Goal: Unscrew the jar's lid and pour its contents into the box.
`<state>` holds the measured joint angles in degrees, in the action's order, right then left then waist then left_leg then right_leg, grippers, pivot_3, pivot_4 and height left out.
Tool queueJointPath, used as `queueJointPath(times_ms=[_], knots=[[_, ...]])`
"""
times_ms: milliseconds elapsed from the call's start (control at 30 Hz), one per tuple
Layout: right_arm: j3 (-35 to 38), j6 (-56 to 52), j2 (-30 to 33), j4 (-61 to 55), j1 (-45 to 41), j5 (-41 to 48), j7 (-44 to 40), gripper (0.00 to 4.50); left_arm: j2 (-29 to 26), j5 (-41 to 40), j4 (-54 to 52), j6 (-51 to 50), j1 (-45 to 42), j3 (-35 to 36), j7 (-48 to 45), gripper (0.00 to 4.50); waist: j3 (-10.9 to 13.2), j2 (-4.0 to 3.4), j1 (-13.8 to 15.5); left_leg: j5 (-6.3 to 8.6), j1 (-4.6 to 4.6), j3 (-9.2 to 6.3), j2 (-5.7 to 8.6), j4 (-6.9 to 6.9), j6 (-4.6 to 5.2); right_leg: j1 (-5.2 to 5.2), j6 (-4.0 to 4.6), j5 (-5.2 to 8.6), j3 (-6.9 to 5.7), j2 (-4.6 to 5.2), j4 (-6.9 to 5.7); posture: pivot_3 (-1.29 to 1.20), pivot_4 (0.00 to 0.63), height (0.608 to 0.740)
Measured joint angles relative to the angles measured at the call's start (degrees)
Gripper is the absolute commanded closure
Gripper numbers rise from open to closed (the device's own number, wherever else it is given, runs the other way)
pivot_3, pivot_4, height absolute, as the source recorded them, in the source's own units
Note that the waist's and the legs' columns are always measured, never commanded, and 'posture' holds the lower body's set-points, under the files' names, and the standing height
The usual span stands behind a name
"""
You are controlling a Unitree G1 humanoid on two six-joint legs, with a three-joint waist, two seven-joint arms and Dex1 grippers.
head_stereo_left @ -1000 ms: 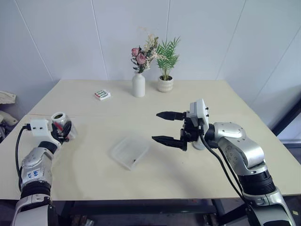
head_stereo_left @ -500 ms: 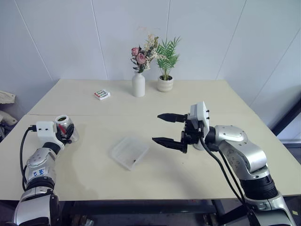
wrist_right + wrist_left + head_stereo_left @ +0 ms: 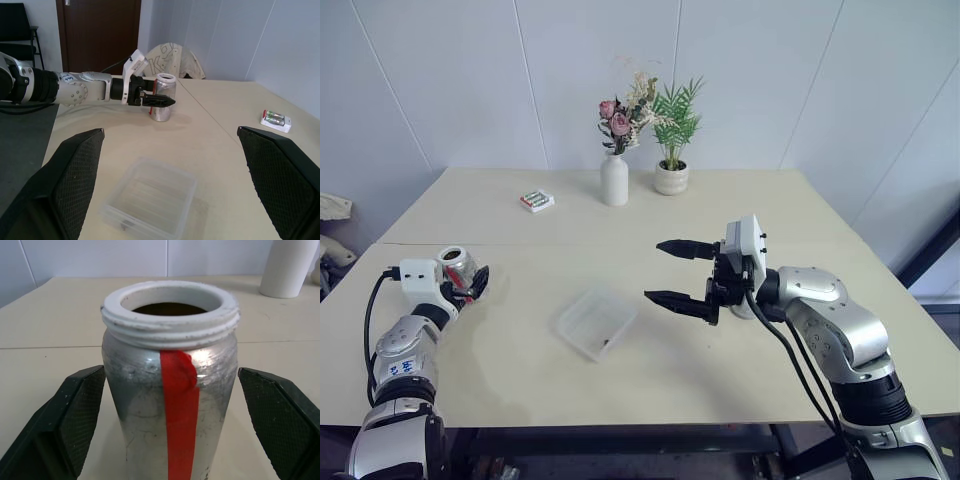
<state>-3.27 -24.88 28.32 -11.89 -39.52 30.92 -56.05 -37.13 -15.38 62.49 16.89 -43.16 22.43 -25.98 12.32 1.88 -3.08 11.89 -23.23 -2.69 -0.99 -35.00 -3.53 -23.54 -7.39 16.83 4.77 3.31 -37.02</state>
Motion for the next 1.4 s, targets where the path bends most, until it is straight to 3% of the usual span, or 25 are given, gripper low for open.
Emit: queueJointPath(times_ms=[200, 400, 700, 933, 1167, 1300, 1400], knots=[[-0.01, 0.14, -0.52, 0.13, 0.03, 0.00, 0.00, 0.00, -1.67, -0.06, -7.81, -0.70, 4.59, 0.19, -0.55, 0.02, 0.00, 0.00, -0.04, 0.03, 0.00, 0.01, -0.03, 0.05, -0.01, -0.01, 0.01, 0.00, 0.00, 0.00, 0.05, 0.00, 0.150, 0.740], [-0.03, 1.19, -0.67, 0.84, 0.59, -0.05, -0.29, 0.00, -2.10, -0.38, -23.46, -3.56, 14.98, 2.45, 2.98, 0.02, 0.00, 0.00, 0.00, 0.08, 0.00, 0.08, -0.06, 0.07, 0.00, -0.02, 0.02, 0.00, -0.01, 0.07, 0.11, 0.00, 0.150, 0.740], [1.93, 1.80, 1.22, 0.69, 3.53, 0.69, -1.49, 0.00, -1.88, -5.83, -57.33, -16.32, 34.63, 9.76, 6.33, 0.02, 0.00, 0.00, 0.07, 0.14, 0.02, 0.14, -0.13, 0.13, 0.00, 0.01, 0.21, 0.08, -0.04, 0.13, 0.27, 0.00, 0.150, 0.740], [3.88, -0.55, 6.60, -2.16, 6.43, 2.83, -3.43, 0.00, -4.89, -12.69, -69.15, -21.83, 39.69, 10.14, -5.39, 0.02, 0.00, 0.00, 0.14, 0.13, 0.00, 0.25, -0.16, 0.22, 0.03, 0.09, 1.10, 0.44, 0.01, 0.11, 0.75, 0.00, 0.150, 0.740], [6.01, -2.47, 15.37, -4.41, 8.41, 4.59, -8.72, 0.00, -12.92, -18.35, -71.33, -24.02, 40.23, 5.52, -27.11, 0.02, 0.00, 0.00, -0.08, 0.13, 0.01, 0.53, -0.25, 0.67, 0.11, 0.05, 1.17, 0.41, 0.17, 0.05, 1.27, 0.00, 0.150, 0.740], [6.05, 0.16, 15.97, -3.63, 10.44, 2.82, -9.98, 0.00, -16.28, -20.78, -71.32, -27.81, 43.53, 5.15, -36.27, 0.02, 0.02, -0.03, -0.32, 0.25, 0.01, 0.74, -0.50, 0.78, 0.13, -0.09, 0.98, 0.31, 0.29, -0.17, 1.31, 0.00, 0.150, 0.740], [6.09, 1.61, 15.78, -2.09, 9.54, 2.00, -9.48, 0.00, -16.32, -20.76, -71.23, -27.86, 43.53, 5.31, -37.86, 0.02, 0.02, -0.03, -0.20, 0.27, 0.02, 0.74, -0.61, 0.77, 0.10, -0.11, 0.88, 0.25, 0.30, -0.32, 1.30, 0.00, 0.150, 0.740]])
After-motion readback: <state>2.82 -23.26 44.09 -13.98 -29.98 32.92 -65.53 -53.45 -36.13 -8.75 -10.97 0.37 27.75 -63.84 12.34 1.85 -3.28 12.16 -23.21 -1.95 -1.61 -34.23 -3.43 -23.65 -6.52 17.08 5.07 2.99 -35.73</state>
